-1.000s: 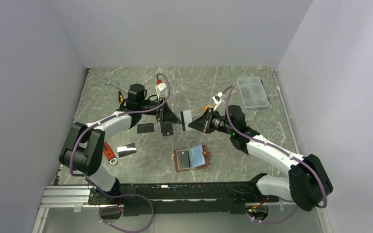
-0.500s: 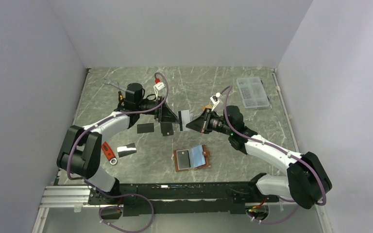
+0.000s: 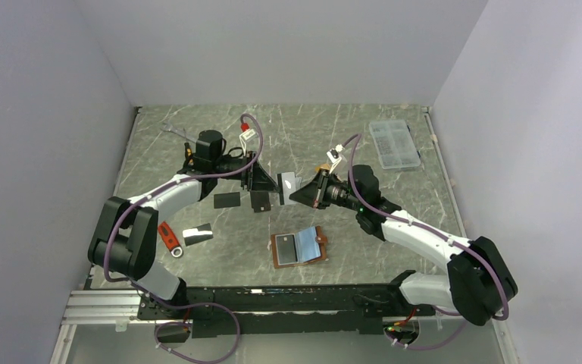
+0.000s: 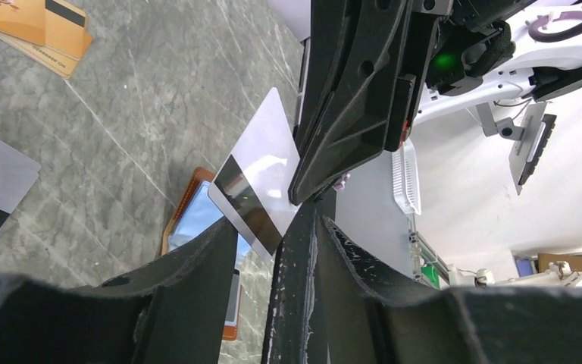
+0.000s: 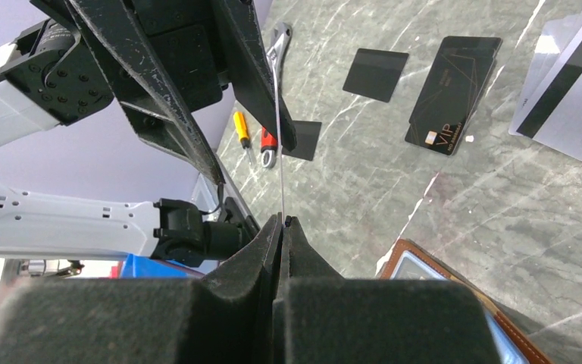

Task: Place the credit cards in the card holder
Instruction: Pick up the credit card from the center of the board.

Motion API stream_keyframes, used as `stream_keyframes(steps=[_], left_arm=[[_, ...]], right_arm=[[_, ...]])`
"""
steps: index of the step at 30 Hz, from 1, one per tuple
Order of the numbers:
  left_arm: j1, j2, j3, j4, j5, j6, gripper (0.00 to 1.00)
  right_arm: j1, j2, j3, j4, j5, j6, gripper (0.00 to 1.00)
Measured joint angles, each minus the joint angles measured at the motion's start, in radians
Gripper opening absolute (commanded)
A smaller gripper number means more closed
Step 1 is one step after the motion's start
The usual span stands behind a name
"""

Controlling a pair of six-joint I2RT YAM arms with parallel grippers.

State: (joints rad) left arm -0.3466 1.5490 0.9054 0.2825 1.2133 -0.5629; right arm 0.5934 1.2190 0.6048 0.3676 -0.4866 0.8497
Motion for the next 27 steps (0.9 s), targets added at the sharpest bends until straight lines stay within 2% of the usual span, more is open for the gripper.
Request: stream_keyframes(steps=[4,13,20,27], left_arm=[[0.003,0.000,0.000,-0.009,-0.008,0.005,0.45],[0.001,0.000,0.000,-0.042,-0.014,0.035,0.50],[-0.002,0.000,0.009,-0.110,-0.029,0.099,0.60],[-0.004,-0.002,0.015,-0.165,-0.061,0.142,0.65]], right_arm=[[0.005,0.011,0.000,0.014,-0.002,0.007,0.00],[0.011,0.005,0.006,-0.015,0.011,-0.010,0.00],[0.012,0.003,0.007,-0.035,0.025,-0.021,0.00],[0.006,-0.018,0.008,-0.054,0.033,-0.035,0.00]])
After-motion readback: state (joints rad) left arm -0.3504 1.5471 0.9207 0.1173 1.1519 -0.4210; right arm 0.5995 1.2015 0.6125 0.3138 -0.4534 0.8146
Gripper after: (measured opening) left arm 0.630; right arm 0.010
